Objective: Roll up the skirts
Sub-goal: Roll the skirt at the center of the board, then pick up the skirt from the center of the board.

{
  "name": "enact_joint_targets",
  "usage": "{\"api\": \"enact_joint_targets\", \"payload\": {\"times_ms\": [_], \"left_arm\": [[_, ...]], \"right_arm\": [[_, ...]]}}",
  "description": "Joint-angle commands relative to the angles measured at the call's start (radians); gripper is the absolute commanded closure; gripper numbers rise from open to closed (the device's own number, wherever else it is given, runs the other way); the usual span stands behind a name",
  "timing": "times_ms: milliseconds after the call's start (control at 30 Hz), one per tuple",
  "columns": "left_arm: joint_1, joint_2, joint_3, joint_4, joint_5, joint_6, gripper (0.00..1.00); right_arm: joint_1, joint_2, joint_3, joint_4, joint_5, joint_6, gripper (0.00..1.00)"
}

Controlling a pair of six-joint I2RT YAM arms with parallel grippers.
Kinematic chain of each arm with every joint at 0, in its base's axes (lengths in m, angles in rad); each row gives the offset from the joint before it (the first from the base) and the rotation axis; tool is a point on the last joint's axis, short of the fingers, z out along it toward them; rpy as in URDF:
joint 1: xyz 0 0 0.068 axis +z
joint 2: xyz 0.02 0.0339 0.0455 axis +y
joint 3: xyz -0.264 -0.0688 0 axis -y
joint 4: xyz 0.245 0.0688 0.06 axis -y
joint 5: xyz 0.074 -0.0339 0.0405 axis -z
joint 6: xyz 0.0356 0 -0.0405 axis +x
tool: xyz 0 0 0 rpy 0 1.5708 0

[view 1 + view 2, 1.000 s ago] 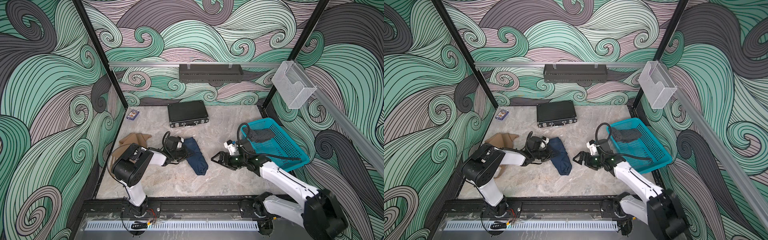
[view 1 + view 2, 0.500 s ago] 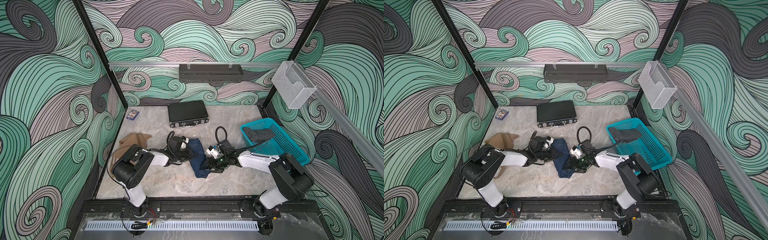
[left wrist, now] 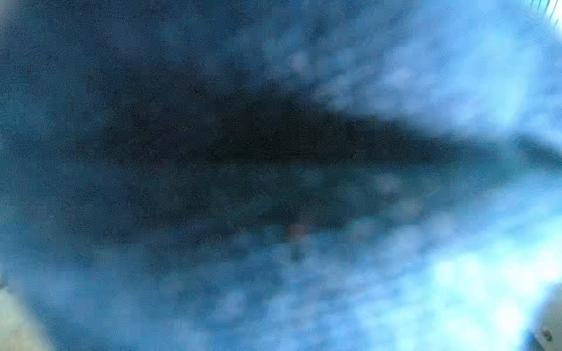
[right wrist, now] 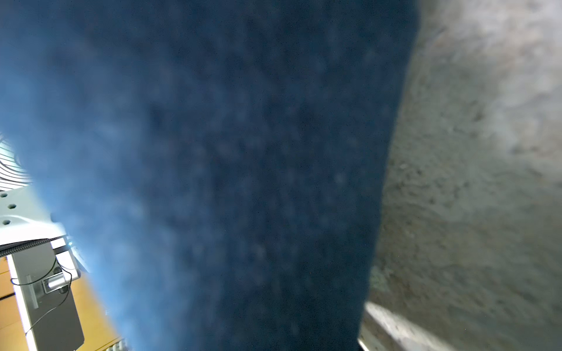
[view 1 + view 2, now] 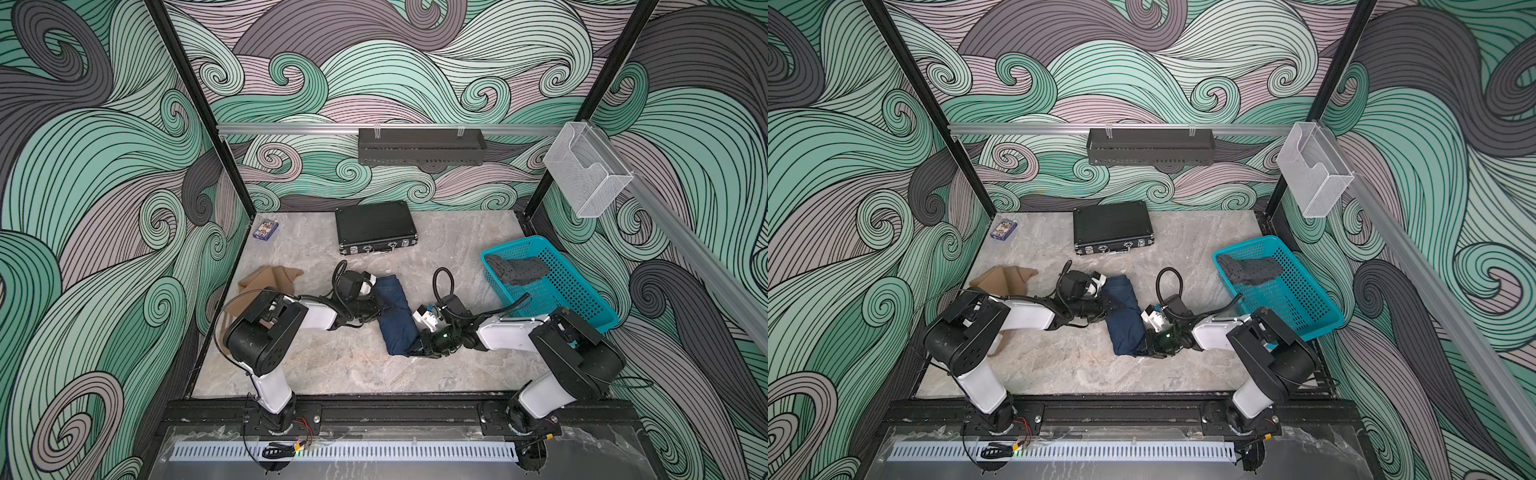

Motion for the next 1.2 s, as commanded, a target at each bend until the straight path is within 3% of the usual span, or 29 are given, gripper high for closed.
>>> {"api": "enact_joint_targets", "payload": {"times_ms": [0, 133, 267, 300, 400, 533, 700, 1000, 1067, 1167], "left_arm": [[0.02, 0.003, 0.049, 0.06, 0.011, -0.007, 1.0], [0.018, -0.018, 0.032, 0.05, 0.001, 0.017, 1.0], [0.018, -0.038, 0.022, 0.036, -0.002, 0.03, 1.0], [0.017, -0.038, 0.021, 0.042, 0.007, 0.029, 1.0], [0.002, -0.039, 0.028, 0.055, 0.029, 0.033, 1.0], [-0.03, -0.035, 0.044, 0.083, 0.074, 0.033, 1.0], [-0.059, -0.051, 0.053, 0.1, 0.104, 0.032, 1.0], [-0.083, -0.023, 0.081, 0.192, 0.174, -0.027, 1.0], [-0.084, -0.025, 0.087, 0.209, 0.185, -0.045, 1.0], [-0.086, -0.019, 0.105, 0.216, 0.206, -0.057, 1.0]], "right_arm": [[0.021, 0.014, -0.078, -0.162, 0.132, -0.021, 0.7], [0.011, -0.199, -0.091, -0.232, 0.196, -0.027, 0.42], [-0.051, -0.425, -0.078, -0.275, 0.198, 0.013, 0.04], [-0.07, -0.453, -0.079, -0.259, 0.191, 0.025, 0.01], [-0.129, -0.452, -0.044, -0.224, 0.143, 0.013, 0.01], [-0.138, -0.276, 0.067, -0.237, 0.072, -0.054, 0.01], [-0.137, -0.096, 0.076, -0.037, -0.025, 0.012, 0.01], [-0.089, 0.061, 0.029, 0.295, -0.065, 0.123, 0.02], [-0.088, 0.081, 0.008, 0.376, -0.072, 0.151, 0.13], [-0.091, 0.098, -0.017, 0.5, -0.085, 0.192, 0.42]]}}
